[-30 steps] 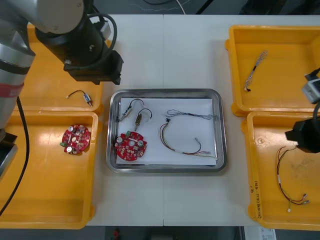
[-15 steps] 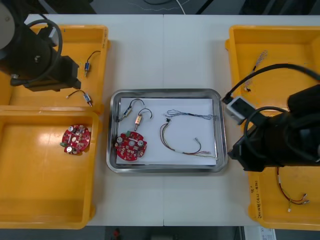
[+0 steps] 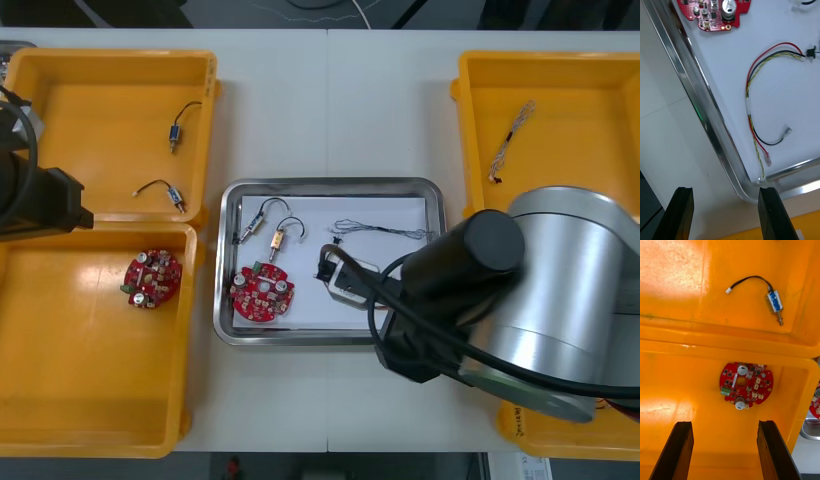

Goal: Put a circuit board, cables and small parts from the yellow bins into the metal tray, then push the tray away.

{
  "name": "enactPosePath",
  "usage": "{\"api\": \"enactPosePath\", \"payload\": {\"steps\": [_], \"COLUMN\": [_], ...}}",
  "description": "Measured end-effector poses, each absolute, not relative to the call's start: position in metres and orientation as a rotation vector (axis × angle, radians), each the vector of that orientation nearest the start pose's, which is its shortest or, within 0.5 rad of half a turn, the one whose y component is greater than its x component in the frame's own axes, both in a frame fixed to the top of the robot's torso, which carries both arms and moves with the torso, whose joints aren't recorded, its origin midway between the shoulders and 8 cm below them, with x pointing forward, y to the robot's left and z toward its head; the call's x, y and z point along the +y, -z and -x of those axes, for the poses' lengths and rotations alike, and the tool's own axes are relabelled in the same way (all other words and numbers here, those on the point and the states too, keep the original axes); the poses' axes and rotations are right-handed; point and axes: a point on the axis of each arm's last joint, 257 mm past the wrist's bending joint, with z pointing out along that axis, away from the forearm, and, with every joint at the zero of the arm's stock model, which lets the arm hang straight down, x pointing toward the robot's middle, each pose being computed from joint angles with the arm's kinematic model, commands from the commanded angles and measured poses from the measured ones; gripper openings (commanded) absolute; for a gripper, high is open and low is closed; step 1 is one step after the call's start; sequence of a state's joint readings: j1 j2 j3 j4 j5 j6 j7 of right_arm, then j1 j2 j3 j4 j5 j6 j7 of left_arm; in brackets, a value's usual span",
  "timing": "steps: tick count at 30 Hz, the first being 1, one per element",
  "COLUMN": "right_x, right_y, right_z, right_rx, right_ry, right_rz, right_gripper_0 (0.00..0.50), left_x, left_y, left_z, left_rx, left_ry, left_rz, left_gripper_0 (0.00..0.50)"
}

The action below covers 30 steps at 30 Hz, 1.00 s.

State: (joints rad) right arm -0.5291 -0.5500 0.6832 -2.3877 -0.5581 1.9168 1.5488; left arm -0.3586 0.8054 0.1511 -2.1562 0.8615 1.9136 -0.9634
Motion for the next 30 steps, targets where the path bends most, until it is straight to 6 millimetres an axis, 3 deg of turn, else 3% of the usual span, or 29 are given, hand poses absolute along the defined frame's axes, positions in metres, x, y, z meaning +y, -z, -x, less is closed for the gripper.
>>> {"api": "enactPosePath", "payload": {"steps": [6, 14, 30], "right_x": [-0.051, -0.014, -0.005], "right_y": [0.24, 0.262, 0.297], "right_z": [-0.337, -0.343, -0.345], "right_rx": [2.213, 2.126, 1.984], "right_ry": [0.2, 0.195, 0.33], "right_rz": [1.588, 1.707, 1.895], "right_gripper_0": [0.5, 0.5, 0.5], "left_x": [0.34, 0.342, 0.338], "left_y": [0.136, 0.134, 0.138], "left_z": [-0.389, -0.373, -0.363], "left_rx": [2.627, 2.622, 2.626], "left_ry": [0.084, 0.124, 0.109], "left_rz": [0.237, 0.238, 0.205], "left_gripper_0": [0.5, 0.5, 0.5]}}
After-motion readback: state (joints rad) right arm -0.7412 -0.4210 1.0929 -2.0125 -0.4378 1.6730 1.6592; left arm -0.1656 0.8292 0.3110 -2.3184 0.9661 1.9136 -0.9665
